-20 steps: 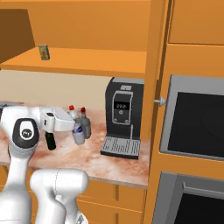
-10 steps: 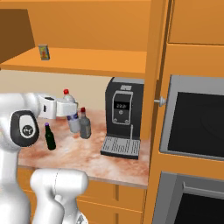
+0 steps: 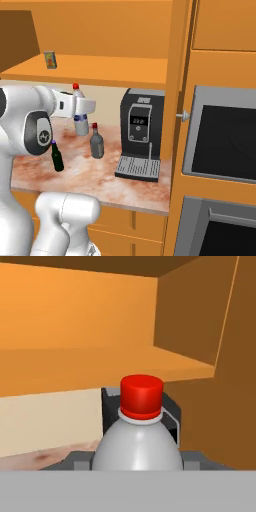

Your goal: Sort all alcoholic drinks to one cabinet, and non-alcoholic drinks to the other.

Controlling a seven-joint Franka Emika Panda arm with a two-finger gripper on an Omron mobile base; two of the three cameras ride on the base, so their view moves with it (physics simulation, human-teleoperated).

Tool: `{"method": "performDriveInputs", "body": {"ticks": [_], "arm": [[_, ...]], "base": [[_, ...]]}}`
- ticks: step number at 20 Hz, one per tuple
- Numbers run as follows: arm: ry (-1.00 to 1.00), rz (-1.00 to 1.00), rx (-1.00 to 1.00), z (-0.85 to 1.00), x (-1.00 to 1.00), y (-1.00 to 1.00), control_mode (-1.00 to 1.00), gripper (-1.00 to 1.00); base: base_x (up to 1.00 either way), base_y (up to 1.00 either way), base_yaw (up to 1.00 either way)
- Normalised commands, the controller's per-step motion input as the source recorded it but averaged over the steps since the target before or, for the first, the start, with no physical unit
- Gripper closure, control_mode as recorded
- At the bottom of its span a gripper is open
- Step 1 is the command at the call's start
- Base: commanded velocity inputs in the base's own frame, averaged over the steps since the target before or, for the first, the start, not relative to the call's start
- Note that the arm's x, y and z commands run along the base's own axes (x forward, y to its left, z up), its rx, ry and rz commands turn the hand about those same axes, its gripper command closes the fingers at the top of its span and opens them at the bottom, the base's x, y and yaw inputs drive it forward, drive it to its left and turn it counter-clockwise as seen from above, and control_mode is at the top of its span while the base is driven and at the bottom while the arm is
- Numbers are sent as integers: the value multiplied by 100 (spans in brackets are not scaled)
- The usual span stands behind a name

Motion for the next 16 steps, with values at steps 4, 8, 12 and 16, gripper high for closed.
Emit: {"method": "performDriveInputs", "body": {"ticks": [4,8,12,16], "arm": [[0,16,13,42,16,13,-100,100],[0,11,3,40,14,19,-100,100],[0,9,0,38,20,20,-100,100],[-1,7,0,26,34,17,-100,100]], "base": [[0,0,0],[0,0,0],[0,0,0],[0,0,0]]}}
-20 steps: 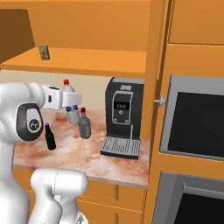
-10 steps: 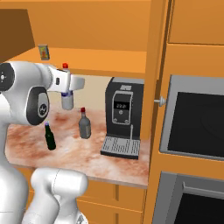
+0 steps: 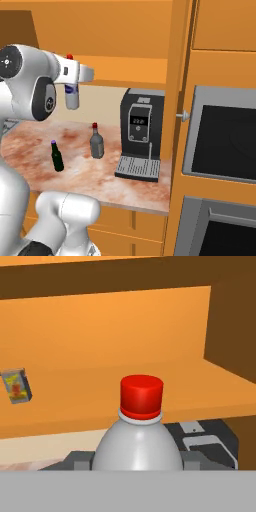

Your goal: Sort all alcoholic drinks to one cabinet, and non-alcoholic drinks to the other.

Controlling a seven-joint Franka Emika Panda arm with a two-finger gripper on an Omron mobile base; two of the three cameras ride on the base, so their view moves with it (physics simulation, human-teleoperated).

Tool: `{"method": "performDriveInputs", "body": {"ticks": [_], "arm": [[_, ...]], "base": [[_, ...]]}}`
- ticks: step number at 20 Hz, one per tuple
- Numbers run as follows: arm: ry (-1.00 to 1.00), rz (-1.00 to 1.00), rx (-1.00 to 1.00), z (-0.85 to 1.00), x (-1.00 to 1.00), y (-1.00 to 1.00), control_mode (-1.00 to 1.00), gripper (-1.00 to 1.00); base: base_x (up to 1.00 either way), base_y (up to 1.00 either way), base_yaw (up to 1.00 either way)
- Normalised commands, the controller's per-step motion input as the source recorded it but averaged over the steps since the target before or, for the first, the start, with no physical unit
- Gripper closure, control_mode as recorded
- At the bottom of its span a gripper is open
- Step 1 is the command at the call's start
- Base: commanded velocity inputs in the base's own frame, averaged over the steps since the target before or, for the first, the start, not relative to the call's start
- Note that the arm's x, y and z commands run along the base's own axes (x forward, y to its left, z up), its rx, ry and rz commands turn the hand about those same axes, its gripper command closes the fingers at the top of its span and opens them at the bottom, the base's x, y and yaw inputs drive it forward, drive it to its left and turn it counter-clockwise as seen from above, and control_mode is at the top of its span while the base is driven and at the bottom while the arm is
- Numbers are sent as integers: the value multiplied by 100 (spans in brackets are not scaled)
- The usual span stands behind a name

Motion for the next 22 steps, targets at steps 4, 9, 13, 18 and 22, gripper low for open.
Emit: {"method": "performDriveInputs", "body": {"ticks": [4,9,13,18,22], "arm": [[-5,6,0,15,45,10,-100,100],[-11,5,0,6,50,8,-100,100],[-17,5,0,5,49,4,-100,100],[-15,3,0,10,52,5,-100,100],[-8,1,0,11,50,7,-100,100]], "base": [[0,0,0],[0,0,0],[0,0,0],[0,0,0],[0,0,0]]}}
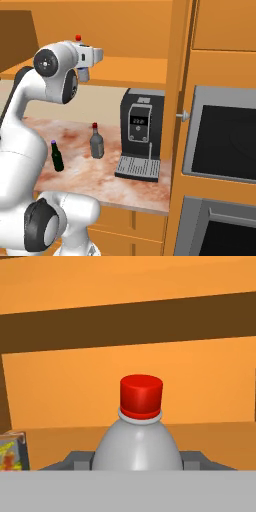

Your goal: Sort all alcoholic drinks to one cabinet, and non-alcoholic drinks to the other.

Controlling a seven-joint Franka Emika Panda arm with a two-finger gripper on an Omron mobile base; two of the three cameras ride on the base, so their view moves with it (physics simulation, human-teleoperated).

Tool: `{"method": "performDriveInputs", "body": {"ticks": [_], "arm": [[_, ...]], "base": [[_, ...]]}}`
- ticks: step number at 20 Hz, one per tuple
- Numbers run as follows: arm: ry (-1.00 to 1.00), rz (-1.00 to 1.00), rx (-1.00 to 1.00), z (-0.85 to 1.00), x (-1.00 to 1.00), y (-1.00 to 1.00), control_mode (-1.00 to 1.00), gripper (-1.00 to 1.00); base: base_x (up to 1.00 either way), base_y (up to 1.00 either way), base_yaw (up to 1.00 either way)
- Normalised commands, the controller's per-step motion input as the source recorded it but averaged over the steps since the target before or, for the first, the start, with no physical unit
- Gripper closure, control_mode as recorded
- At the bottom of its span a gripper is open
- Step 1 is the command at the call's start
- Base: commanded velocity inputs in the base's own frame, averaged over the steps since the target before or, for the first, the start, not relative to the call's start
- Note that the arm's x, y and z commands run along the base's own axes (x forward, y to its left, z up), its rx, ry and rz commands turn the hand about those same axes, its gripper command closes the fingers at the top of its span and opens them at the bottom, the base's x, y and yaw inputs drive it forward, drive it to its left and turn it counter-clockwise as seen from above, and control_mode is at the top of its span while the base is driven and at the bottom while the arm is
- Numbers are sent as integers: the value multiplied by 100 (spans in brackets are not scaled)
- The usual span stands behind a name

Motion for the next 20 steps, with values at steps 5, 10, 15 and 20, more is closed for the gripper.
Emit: {"method": "performDriveInputs", "body": {"ticks": [5,10,15,20], "arm": [[0,0,0,10,50,5,-100,100],[0,0,0,5,49,4,-100,100],[0,0,0,0,50,4,-100,100],[0,0,-3,0,51,0,-100,100]], "base": [[0,0,0],[0,0,0],[0,0,0],[0,0,0]]}}
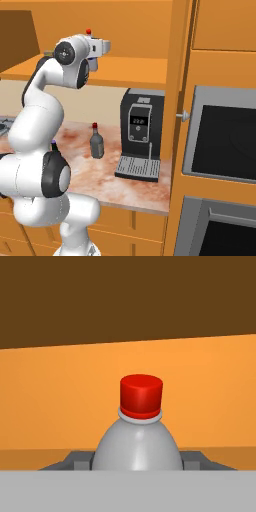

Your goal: Sort all alcoholic drinks to one cabinet, and non-alcoholic drinks to the other.

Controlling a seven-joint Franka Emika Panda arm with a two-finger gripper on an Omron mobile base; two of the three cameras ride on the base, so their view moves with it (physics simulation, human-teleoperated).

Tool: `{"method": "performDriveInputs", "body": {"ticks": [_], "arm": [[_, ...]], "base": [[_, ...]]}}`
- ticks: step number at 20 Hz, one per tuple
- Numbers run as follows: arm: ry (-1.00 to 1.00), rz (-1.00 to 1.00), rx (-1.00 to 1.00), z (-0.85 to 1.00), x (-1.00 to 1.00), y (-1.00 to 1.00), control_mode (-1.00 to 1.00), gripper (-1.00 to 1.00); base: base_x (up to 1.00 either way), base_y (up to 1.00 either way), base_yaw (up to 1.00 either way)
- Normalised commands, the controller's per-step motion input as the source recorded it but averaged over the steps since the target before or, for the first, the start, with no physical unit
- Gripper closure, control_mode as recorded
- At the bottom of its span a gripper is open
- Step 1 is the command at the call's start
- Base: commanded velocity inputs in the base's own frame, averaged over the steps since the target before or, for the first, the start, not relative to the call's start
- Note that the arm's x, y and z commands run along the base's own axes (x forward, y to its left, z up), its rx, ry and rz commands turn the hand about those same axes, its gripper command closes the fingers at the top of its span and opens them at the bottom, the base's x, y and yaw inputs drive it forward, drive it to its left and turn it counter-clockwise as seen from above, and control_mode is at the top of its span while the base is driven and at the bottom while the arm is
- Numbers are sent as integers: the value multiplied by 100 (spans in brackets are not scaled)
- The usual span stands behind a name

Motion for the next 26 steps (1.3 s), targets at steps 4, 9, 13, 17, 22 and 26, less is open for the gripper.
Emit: {"method": "performDriveInputs", "body": {"ticks": [4,9,13,17,22,26], "arm": [[0,0,-3,0,51,0,-100,100],[2,0,-3,-8,44,0,-100,100],[7,0,-4,-25,37,0,-100,100],[8,0,-3,-29,34,0,-100,100],[8,0,-4,-33,24,0,-100,100],[8,0,-3,-31,21,0,-100,-100]], "base": [[0,0,0],[0,0,0],[0,0,0],[0,0,0],[0,0,0],[0,0,0]]}}
